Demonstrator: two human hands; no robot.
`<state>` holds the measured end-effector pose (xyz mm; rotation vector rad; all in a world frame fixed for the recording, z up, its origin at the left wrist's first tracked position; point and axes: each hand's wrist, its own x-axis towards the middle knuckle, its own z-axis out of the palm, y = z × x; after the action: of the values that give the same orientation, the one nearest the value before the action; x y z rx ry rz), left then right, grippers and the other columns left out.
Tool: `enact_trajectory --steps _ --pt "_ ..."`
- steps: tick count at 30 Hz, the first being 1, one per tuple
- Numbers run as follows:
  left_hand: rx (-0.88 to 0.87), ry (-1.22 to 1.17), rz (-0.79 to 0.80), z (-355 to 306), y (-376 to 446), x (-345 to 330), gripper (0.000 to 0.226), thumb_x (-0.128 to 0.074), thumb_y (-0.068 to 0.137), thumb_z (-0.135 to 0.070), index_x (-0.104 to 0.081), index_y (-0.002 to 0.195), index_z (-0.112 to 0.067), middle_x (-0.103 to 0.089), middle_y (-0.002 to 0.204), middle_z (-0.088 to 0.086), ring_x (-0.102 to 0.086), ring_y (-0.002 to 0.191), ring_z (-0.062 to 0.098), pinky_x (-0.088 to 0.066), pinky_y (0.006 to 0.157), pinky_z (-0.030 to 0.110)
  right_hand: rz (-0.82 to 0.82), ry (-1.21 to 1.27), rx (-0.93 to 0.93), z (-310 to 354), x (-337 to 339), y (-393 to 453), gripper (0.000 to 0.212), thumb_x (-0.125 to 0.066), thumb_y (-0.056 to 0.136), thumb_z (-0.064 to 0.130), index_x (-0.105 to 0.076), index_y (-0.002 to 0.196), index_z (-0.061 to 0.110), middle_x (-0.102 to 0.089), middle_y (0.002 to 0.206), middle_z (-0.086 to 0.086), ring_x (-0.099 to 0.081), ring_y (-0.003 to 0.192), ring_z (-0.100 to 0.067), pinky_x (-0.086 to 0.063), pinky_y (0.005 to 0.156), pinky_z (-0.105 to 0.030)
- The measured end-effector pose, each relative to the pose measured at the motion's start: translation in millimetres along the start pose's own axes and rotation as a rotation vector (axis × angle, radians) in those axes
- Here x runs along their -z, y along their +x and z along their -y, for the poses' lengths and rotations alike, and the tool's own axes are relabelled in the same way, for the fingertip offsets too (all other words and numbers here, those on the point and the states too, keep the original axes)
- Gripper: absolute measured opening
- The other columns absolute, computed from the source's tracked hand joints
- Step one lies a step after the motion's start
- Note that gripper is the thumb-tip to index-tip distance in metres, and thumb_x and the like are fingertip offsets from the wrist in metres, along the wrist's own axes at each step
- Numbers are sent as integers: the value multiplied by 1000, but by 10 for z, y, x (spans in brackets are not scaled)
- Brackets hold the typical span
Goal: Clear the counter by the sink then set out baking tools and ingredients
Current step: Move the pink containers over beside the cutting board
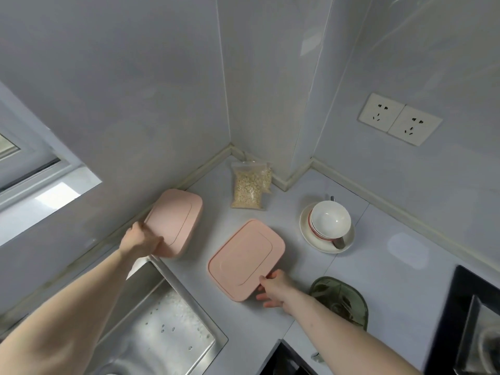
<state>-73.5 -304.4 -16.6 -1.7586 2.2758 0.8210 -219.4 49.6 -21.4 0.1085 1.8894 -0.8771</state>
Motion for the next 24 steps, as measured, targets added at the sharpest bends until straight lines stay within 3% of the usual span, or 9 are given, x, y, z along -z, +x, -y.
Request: enact_trajectory --steps 3,8,10,13,15,17,21,24 --pt "-26 -23 -15 66 -124 -89 82 -80 81 -35 -39 144 -3 -46 144 21 -47 132 39 -41 108 44 -5 -38 -17 45 5 -13 12 -50 103 21 -54 92 16 -68 93 -2 -75 80 -17 -62 66 -32" --pt "-84 -10 -14 151 -360 -197 82 -82 81 -33 -39 144 -5 -48 143 19 -50 130 37 -42 105 42 -6 -81 -56 87 30 4 12 -47 97 11 -59 93 13 -71 101 -3 -76 83 -17 -65 72 -36" --pt "-75 -8 24 186 -432 -190 80 -82 80 -33 -40 144 -7 -51 142 17 -51 128 36 -43 103 42 -6 -72 -74 58 54 -15 14 -44 97 6 -56 104 11 -70 111 -7 -73 82 -17 -64 68 -36" --pt "-106 138 1 139 -579 -159 73 -78 80 -31 -41 138 -8 -50 138 16 -50 126 37 -44 102 44 -31 -19 -64 -32 86 -11 43 -42 97 5 -46 139 12 -61 130 -10 -71 84 -16 -58 55 -30" --pt "-261 299 -123 -2 -725 -197 75 -74 80 -28 -37 142 -8 -45 136 15 -47 124 38 -44 100 47 -24 31 -49 -69 72 -30 52 -44 97 8 -38 148 13 -56 134 -8 -72 88 -17 -60 57 -32" --pt "-462 301 -161 -230 -887 -306 73 -69 81 -28 -38 145 -11 -44 139 12 -46 126 36 -43 103 45 -25 41 -30 -70 47 -66 56 -47 97 12 -34 151 14 -55 132 -6 -71 90 -17 -62 63 -34" --pt "-709 275 13 -728 -1182 -637 60 -60 86 -33 -48 143 -18 -51 140 6 -46 126 29 -38 108 38 -11 -4 -8 -76 25 -113 62 -50 97 16 -29 155 17 -55 134 -4 -70 92 -14 -63 69 -32" --pt "-672 307 158 -946 -1283 -845 57 -54 91 -32 -46 144 -14 -56 138 11 -49 125 33 -36 108 37 -1 -8 -1 -81 13 -133 65 -52 97 14 -27 157 19 -55 138 -5 -69 97 -16 -63 71 -31"
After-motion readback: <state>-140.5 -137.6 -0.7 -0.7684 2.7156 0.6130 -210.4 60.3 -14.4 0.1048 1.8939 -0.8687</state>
